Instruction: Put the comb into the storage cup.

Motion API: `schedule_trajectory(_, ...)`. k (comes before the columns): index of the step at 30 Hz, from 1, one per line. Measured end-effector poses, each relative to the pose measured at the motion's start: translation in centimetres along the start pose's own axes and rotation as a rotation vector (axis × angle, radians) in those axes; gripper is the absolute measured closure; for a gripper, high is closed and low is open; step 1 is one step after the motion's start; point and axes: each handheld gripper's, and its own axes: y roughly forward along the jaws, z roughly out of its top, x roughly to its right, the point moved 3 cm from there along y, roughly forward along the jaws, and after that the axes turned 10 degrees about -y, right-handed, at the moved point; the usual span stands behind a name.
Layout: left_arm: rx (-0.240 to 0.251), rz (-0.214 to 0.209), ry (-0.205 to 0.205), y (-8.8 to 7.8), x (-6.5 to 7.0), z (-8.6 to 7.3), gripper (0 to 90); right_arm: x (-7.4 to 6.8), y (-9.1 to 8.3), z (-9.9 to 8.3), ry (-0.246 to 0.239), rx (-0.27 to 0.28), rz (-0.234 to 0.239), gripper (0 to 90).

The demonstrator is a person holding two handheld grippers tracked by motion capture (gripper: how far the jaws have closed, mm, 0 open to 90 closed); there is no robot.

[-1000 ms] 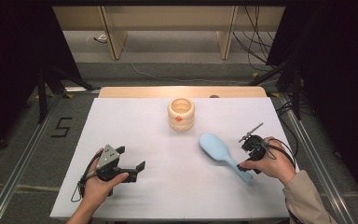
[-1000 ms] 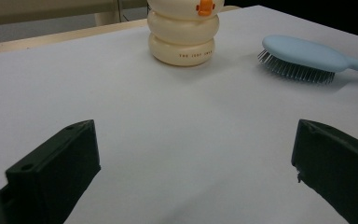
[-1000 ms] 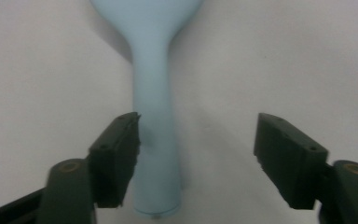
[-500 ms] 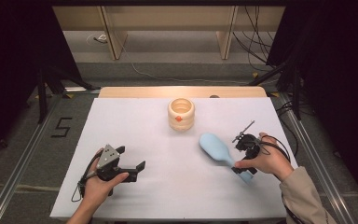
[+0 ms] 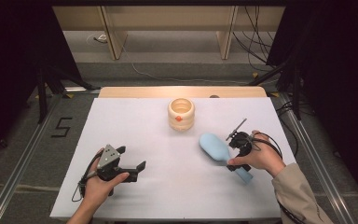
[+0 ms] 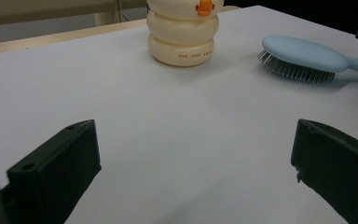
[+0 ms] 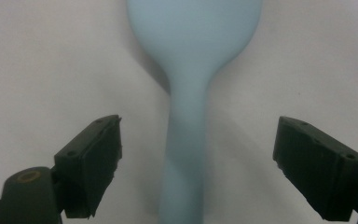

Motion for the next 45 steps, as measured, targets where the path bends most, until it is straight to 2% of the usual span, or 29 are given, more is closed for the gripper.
schedule_trajectory(24, 0.006, 0.001, -0.005, 0.0, 0.0, 0.1, 0.8, 0.2, 2.4, 2.2, -0.006, -0.094, -0.010, 24.1)
schedule_trajectory(45, 0.006, 0.000, -0.004, 0.0, 0.0, 0.1, 0.8, 0.1, 3.4, 2.6, 0.000, -0.114, -0.015, 30.9)
